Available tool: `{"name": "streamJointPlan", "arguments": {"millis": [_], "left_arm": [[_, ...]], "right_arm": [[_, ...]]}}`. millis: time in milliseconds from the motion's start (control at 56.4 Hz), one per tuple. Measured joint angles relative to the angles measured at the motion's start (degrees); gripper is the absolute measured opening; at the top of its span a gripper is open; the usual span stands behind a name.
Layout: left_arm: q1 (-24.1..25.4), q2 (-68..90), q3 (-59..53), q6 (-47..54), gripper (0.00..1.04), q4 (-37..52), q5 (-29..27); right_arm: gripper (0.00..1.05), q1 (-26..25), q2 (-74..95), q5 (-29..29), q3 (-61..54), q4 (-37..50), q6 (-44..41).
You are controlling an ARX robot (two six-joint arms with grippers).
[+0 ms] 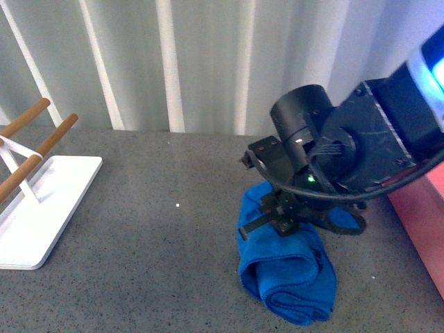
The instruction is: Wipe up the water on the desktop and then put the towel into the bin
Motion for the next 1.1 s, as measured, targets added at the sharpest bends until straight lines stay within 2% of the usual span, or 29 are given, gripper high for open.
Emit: {"name": "streamJointPlan", "arguments": {"millis": [106, 283, 585, 709, 850, 992, 1098], "left_arm": [[0.0, 0.0, 0.0, 0.0, 0.98, 0.0, 0.0], [0.0, 0.0, 0.0, 0.0, 0.98, 0.0, 0.0], [0.0, 0.0, 0.0, 0.0, 0.98, 0.0, 0.0], [0.0, 0.0, 0.0, 0.0, 0.98, 0.0, 0.0], [0.0, 0.0, 0.0, 0.0, 0.98, 0.0, 0.0], [0.0, 0.0, 0.0, 0.0, 0.98, 0.0, 0.0], [0.0, 0.0, 0.0, 0.0, 0.98, 0.0, 0.0]], "right_arm": [[0.04, 2.4, 2.3, -1.0, 4.4, -0.8, 1.3], [0.04, 6.4, 3.0, -6.2, 5.8, 0.1, 3.4], [0.04, 8.9, -1.9, -9.1, -2.8, 4.6, 6.4], [0.04, 8.1, -6.5, -7.6, -8.0, 5.6, 6.2], [0.04, 4.8, -16.2, -8.0, -11.6, 4.5, 5.1], [0.04, 1.4, -26.4, -5.6, -9.8, -1.2, 3.9], [0.04, -1.6, -33.5, -2.6, -4.8, -8.8, 4.4]]}}
